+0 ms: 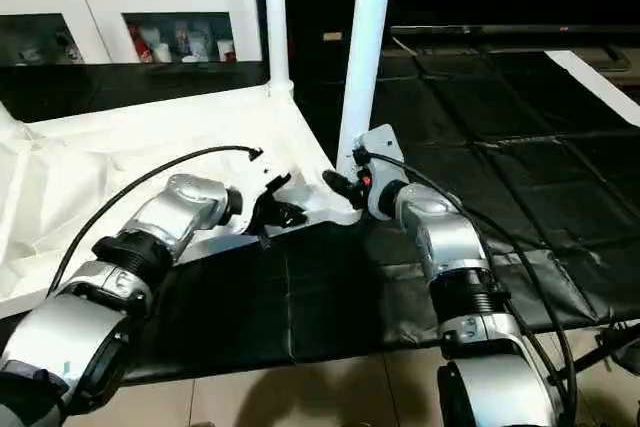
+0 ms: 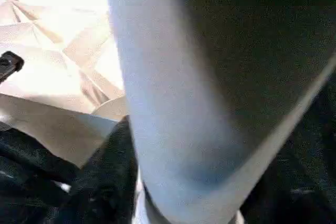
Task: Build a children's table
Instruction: Rotate leg to tighten
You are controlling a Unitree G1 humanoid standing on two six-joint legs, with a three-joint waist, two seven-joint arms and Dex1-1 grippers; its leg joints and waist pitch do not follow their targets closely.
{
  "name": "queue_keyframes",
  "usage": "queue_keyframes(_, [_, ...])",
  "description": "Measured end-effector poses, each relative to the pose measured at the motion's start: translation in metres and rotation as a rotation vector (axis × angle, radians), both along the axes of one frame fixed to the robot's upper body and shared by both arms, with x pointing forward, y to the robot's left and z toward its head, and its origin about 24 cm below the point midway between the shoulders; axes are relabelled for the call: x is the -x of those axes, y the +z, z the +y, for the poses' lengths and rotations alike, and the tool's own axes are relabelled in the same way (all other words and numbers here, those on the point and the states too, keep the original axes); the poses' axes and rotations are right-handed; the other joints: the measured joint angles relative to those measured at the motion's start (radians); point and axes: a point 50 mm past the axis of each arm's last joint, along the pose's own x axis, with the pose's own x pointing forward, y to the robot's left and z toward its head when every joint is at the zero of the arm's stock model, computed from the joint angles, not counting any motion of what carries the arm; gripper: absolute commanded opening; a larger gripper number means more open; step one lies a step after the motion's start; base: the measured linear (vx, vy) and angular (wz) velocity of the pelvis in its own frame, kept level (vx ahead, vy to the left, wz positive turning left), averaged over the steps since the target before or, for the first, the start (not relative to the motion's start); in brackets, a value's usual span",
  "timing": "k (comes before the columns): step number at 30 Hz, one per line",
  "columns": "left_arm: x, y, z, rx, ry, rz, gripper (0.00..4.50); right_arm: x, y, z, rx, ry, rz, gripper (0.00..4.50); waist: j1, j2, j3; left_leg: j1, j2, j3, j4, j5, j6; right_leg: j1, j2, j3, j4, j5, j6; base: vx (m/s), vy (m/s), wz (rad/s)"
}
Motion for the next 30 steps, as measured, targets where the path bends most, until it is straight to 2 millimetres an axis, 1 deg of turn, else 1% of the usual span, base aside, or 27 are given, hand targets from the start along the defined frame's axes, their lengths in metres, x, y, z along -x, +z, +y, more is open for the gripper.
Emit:
queue_keyframes(1, [0.000,0.000,0.000,-0.002,-0.003,-0.002,0.00,0.000,0.000,0.000,-0.001,0.003,-0.001,2.81,0.000,0.000,0.000,0.000,0.000,0.000,0.000,0.000,0.000,0.000,0.000,0.000,0.000,0.000,0.000,0.000,0.000,0.00])
queue_keyframes(6, [0.002,0.000,0.004,-0.015,-0.046,-0.002,0.00,0.006,-0.004,0.000,-0.012,0.055,-0.008,3.27,-0.001,0.000,0.000,0.000,0.000,0.000,-0.001,0.000,0.001,0.000,0.000,0.000,0.000,0.000,0.000,0.000,0.000,0.00])
queue_keyframes(7, [0.002,0.000,0.004,-0.014,-0.053,0.001,0.00,0.007,-0.004,-0.001,-0.010,0.067,-0.008,3.27,0.000,0.000,0.000,0.000,0.000,0.000,-0.001,0.000,0.001,0.000,0.000,0.000,0.000,0.000,0.000,0.000,0.000,0.00])
queue_keyframes(9, [0.003,-0.001,0.007,-0.010,-0.083,-0.002,0.00,0.011,-0.004,-0.004,-0.005,0.112,-0.009,3.56,0.003,0.000,0.000,0.000,0.000,0.000,0.000,0.000,0.001,0.000,0.000,0.000,0.000,0.000,0.000,0.000,0.000,0.00])
queue_keyframes(11, [0.004,-0.001,0.009,-0.015,-0.113,-0.014,0.00,0.014,-0.005,-0.005,-0.006,0.150,-0.003,3.72,0.006,0.000,0.000,0.000,0.000,0.000,0.000,0.000,0.001,0.000,0.000,0.000,0.000,0.000,0.000,0.000,0.000,0.00])
queue_keyframes(12, [0.005,-0.001,0.010,-0.024,-0.142,-0.024,0.00,0.015,-0.005,-0.007,-0.001,0.180,0.003,3.72,0.009,0.000,0.000,0.000,0.000,0.000,0.000,0.000,0.001,0.000,0.000,0.000,0.000,0.000,0.000,0.000,0.000,0.00])
queue_keyframes(13, [0.006,0.000,0.011,-0.026,-0.157,-0.026,0.00,0.016,-0.004,-0.008,-0.003,0.202,0.006,3.96,0.010,-0.001,0.000,0.000,0.000,0.000,0.000,0.000,0.001,0.000,0.000,0.000,0.000,0.000,0.000,0.000,0.000,0.00])
queue_keyframes(16, [0.008,0.000,0.016,-0.028,-0.215,-0.025,0.00,0.022,-0.004,-0.013,-0.012,0.294,0.014,4.06,0.015,-0.001,0.000,0.000,0.000,0.000,0.000,0.000,0.001,0.000,0.000,0.000,0.000,0.000,0.000,0.000,0.000,0.00])
queue_keyframes(19, [0.012,0.001,0.022,-0.028,-0.294,-0.015,0.00,0.030,-0.007,-0.018,-0.020,0.385,0.036,4.44,0.023,-0.001,0.001,0.000,0.001,0.000,0.000,0.000,0.001,0.000,0.000,-0.001,0.000,0.000,0.000,0.000,0.000,0.00])
queue_keyframes(22, [0.015,0.004,0.029,-0.042,-0.381,-0.005,0.00,0.037,-0.007,-0.020,-0.021,0.515,0.058,4.49,0.035,-0.001,0.001,0.000,0.001,-0.001,0.001,0.000,0.001,-0.001,0.000,-0.001,0.000,0.000,0.000,0.000,0.000,0.00])
queue_keyframes(24, [0.017,0.005,0.033,-0.050,-0.419,0.000,0.00,0.040,-0.008,-0.020,-0.022,0.568,0.070,4.49,0.046,-0.001,0.001,0.000,0.001,-0.002,0.003,0.000,0.001,-0.001,0.000,-0.001,0.000,0.000,0.000,0.000,0.000,0.00])
queue_keyframes(29, [0.022,0.006,0.036,-0.058,-0.505,0.023,0.00,0.046,-0.007,-0.023,-0.020,0.687,0.104,4.49,0.065,-0.001,0.001,0.000,0.000,-0.002,0.004,-0.002,-0.001,-0.001,-0.001,-0.001,0.001,0.000,0.000,0.000,0.000,0.00])
queue_keyframes(30, [0.023,0.006,0.037,-0.060,-0.519,0.026,0.00,0.047,-0.007,-0.023,-0.025,0.706,0.107,4.22,0.066,-0.001,0.001,0.000,0.000,-0.002,0.004,-0.002,-0.001,-0.001,-0.001,-0.001,0.001,0.000,0.000,0.000,0.000,0.00])
